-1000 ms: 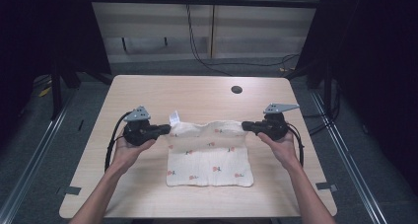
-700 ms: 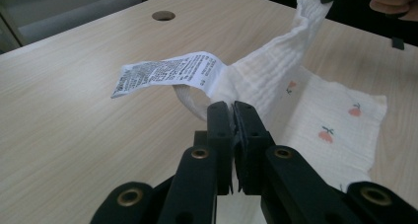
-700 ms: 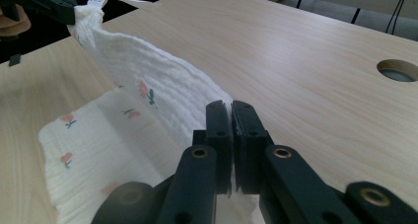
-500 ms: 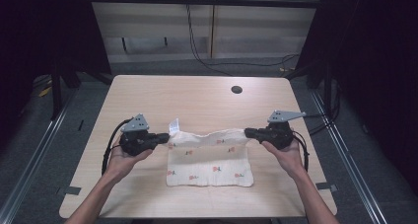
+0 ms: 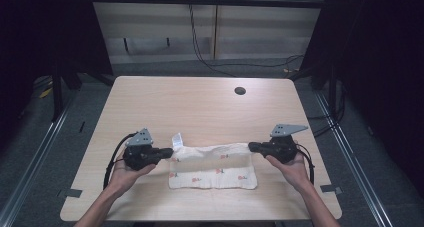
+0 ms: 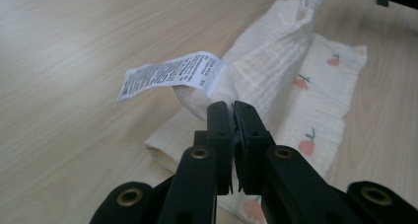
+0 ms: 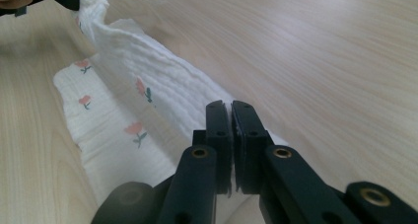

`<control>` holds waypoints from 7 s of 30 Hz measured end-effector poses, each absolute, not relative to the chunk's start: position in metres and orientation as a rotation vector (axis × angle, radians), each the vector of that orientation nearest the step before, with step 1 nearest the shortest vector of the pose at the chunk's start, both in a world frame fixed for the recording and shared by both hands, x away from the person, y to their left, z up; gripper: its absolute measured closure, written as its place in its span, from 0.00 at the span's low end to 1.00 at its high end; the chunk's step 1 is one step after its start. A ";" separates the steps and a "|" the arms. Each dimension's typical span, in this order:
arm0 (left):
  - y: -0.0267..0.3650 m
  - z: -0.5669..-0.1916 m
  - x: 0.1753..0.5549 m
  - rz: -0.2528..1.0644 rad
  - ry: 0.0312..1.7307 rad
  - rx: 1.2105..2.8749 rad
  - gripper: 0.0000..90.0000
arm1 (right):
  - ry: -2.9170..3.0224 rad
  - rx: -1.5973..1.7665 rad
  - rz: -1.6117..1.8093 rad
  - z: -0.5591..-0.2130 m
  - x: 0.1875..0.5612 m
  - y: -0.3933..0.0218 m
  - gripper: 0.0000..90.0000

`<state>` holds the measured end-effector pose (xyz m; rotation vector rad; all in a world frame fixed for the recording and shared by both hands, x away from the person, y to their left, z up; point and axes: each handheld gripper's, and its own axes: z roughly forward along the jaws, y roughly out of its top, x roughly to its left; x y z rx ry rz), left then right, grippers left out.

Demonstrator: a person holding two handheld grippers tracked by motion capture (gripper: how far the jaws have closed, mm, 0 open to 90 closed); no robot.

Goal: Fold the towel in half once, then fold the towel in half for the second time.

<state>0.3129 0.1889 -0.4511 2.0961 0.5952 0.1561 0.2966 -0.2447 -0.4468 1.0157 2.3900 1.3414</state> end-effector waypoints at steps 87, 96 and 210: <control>0.128 -0.497 0.287 -0.011 0.431 2.307 0.94 | 2.696 0.921 1.054 -0.493 0.249 -0.212 0.93; 0.143 -0.468 0.302 0.025 0.491 2.182 0.80 | 2.668 0.930 1.189 -0.474 0.254 -0.195 0.74; 0.178 -0.463 0.331 -0.025 0.692 2.068 0.93 | 2.735 0.630 1.461 -0.454 0.255 -0.038 0.91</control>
